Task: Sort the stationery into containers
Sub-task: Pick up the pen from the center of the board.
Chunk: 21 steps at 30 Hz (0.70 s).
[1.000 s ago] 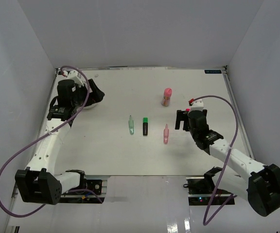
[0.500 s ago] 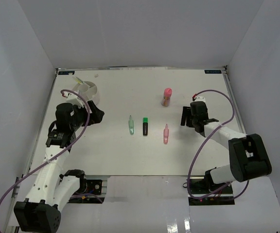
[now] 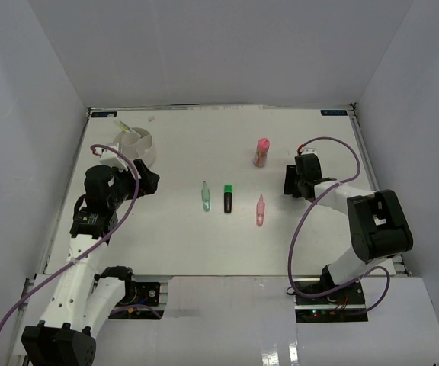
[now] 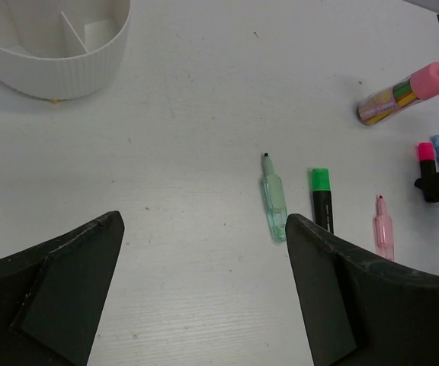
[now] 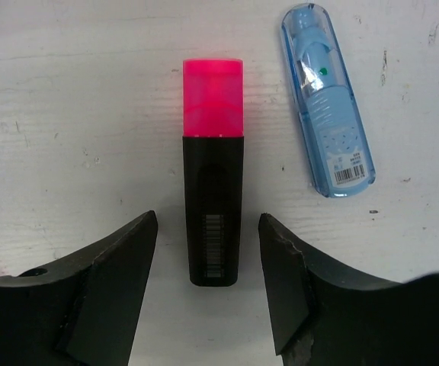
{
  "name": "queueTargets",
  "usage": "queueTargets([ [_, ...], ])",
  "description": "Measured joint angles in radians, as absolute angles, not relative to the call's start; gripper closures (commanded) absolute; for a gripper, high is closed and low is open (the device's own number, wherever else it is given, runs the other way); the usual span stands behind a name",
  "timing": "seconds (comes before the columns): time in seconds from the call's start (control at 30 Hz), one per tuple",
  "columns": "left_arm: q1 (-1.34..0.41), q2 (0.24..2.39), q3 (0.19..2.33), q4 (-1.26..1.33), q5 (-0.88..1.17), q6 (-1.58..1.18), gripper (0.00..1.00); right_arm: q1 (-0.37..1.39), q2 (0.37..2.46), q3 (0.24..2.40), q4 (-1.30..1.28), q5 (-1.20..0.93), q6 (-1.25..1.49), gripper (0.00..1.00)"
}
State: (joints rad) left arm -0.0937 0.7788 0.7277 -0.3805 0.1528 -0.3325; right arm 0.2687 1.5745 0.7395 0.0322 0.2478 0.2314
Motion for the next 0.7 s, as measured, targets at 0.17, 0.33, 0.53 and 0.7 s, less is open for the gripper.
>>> queueTargets([
  [0.17, -0.094, 0.78, 0.728, -0.381, 0.146, -0.332, 0.02, 0.263, 1.613, 0.78, 0.022, 0.248, 0.233, 0.44],
  [0.33, -0.094, 0.787, 0.727, -0.38, 0.141, -0.33, 0.02, 0.262, 1.629, 0.796, 0.023, 0.247, 0.238, 0.59],
  [0.53, -0.094, 0.811, 0.727, -0.378, 0.144, -0.331, 0.02, 0.259, 1.619, 0.792, 0.023, 0.247, 0.233, 0.75],
  [0.7, -0.094, 0.864, 0.728, -0.374, 0.223, -0.35, 0.02, 0.27, 1.489, 0.728, 0.025, 0.234, 0.193, 0.82],
])
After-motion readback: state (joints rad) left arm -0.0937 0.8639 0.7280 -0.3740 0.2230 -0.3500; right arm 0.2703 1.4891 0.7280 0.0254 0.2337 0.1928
